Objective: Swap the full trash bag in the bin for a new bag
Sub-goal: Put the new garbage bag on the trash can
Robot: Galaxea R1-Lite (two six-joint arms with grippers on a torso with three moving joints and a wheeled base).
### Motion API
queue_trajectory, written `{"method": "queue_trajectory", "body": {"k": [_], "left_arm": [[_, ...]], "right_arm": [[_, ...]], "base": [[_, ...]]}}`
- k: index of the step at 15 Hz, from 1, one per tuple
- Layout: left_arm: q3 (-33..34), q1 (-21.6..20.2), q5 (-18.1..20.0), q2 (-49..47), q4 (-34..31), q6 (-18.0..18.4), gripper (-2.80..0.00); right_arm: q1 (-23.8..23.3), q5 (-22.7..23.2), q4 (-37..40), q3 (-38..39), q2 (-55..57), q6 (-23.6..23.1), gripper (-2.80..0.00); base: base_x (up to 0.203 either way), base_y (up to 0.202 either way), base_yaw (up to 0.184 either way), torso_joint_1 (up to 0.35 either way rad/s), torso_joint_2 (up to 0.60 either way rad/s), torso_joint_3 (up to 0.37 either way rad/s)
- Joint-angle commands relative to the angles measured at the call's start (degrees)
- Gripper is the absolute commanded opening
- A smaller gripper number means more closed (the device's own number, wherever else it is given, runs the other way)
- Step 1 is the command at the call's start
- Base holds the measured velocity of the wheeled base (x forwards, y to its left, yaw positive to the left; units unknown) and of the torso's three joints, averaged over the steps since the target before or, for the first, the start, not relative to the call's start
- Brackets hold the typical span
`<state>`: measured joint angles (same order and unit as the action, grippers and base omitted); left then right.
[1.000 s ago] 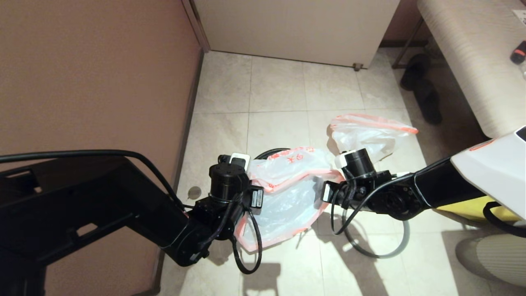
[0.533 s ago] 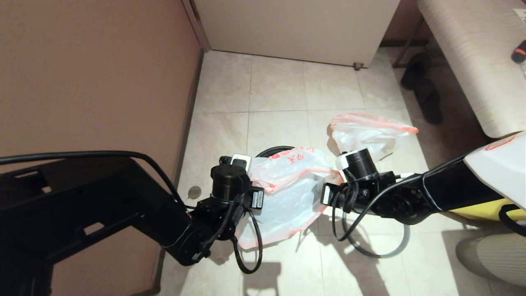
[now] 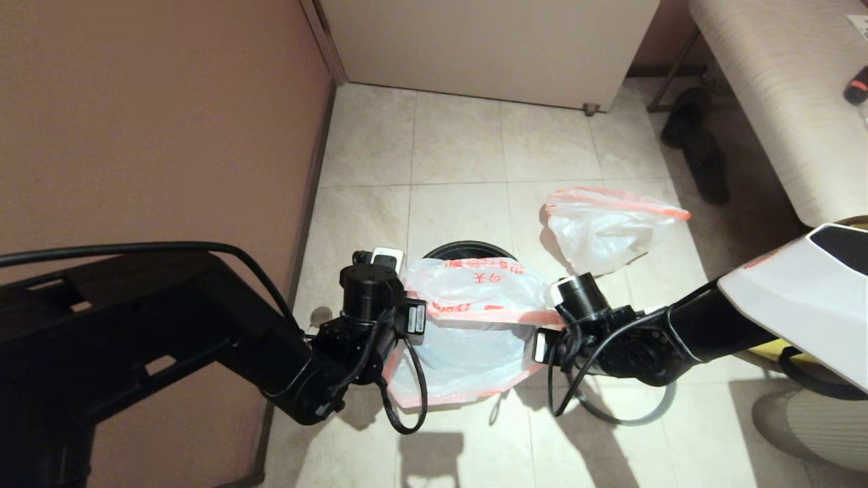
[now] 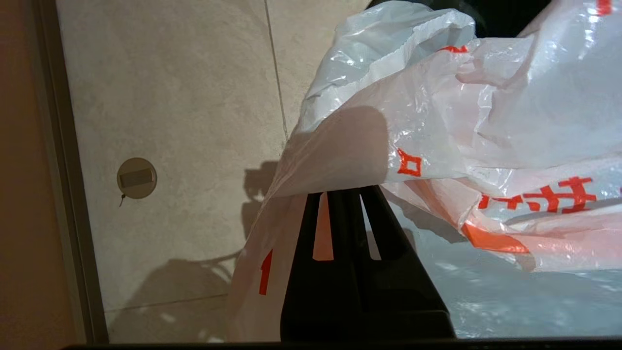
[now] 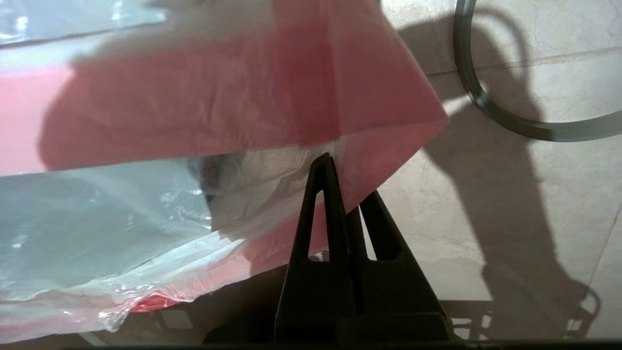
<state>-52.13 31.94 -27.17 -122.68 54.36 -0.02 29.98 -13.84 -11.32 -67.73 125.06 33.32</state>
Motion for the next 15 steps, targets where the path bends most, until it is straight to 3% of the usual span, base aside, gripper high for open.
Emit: {"method": "queue_trajectory", "body": {"k": [1,6,8,15], "left_arm": [[-1.01,-1.07,-0.73,-1.09,0.91,-0.06,-2.80],[-2.85,-3.45,-3.30,-5.67,7.73,1.73,-2.80],[-1.97,-5.08,-3.81,-6.72,9.55,5.50,-2.80],[2.53,-7.68,1.65,-4.15,8.88,12.52,-2.80]], "right_arm": [[-0.85,-0.19,-1.45,-2.42,4.90,-0.33,-2.80],[-1.91,-0.22,-12.13,-8.85,13.38,-3.10,-2.80],[-2.70,-0.28,-15.21,-9.17,13.43,-3.09,-2.80],[-3.62,-0.46,-16.82,-9.18,11.26,-2.04,-2.80]], "base": [[0.000,0.000,0.000,0.000,0.00,0.000],[0.000,0.000,0.000,0.000,0.00,0.000],[0.000,0.000,0.000,0.000,0.00,0.000],[0.000,0.000,0.000,0.000,0.00,0.000]]}}
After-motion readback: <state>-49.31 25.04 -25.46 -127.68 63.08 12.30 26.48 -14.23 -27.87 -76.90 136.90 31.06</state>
